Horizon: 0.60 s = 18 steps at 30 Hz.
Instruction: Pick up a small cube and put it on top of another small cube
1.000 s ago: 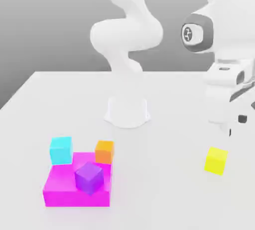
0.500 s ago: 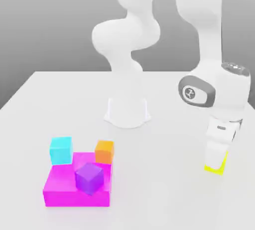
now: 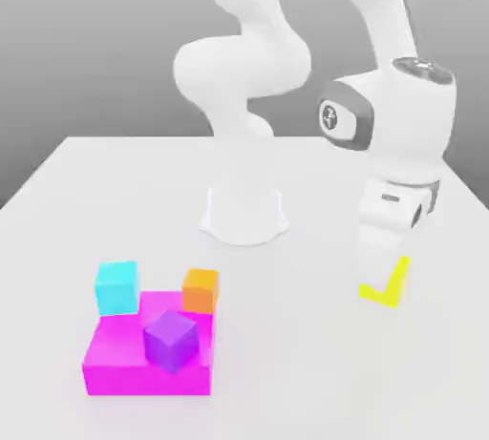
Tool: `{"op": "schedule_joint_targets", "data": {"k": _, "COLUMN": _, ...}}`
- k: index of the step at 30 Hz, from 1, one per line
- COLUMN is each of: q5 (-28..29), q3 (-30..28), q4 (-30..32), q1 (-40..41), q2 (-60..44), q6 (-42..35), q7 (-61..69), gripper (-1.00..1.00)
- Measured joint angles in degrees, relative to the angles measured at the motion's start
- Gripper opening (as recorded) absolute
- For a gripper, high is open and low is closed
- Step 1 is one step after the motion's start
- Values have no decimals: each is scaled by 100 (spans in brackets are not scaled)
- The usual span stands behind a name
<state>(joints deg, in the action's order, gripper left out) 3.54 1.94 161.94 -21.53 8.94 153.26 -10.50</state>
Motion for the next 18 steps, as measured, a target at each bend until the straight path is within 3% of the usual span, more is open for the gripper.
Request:
{"op": "schedule_joint_targets", "data": {"k": 10, "q5": 869, "q3": -1752, "q4": 622, "q1": 1636, "q2": 1983, "q6": -1358, "q7": 2516, "gripper": -100}}
{"op": "schedule_joint_targets", "data": {"k": 17, "q5": 954, "q3": -2121, "q4": 874, "q1": 1749, "q2": 1058, "q6": -188, "q7": 2872, "gripper": -100}}
{"op": "schedule_joint_targets", "data": {"k": 18, "q5": 951, "q3": -2148, "q4": 902, "q1": 1737, "q2": 877, "q6": 23, "q7": 2884, "gripper": 100}}
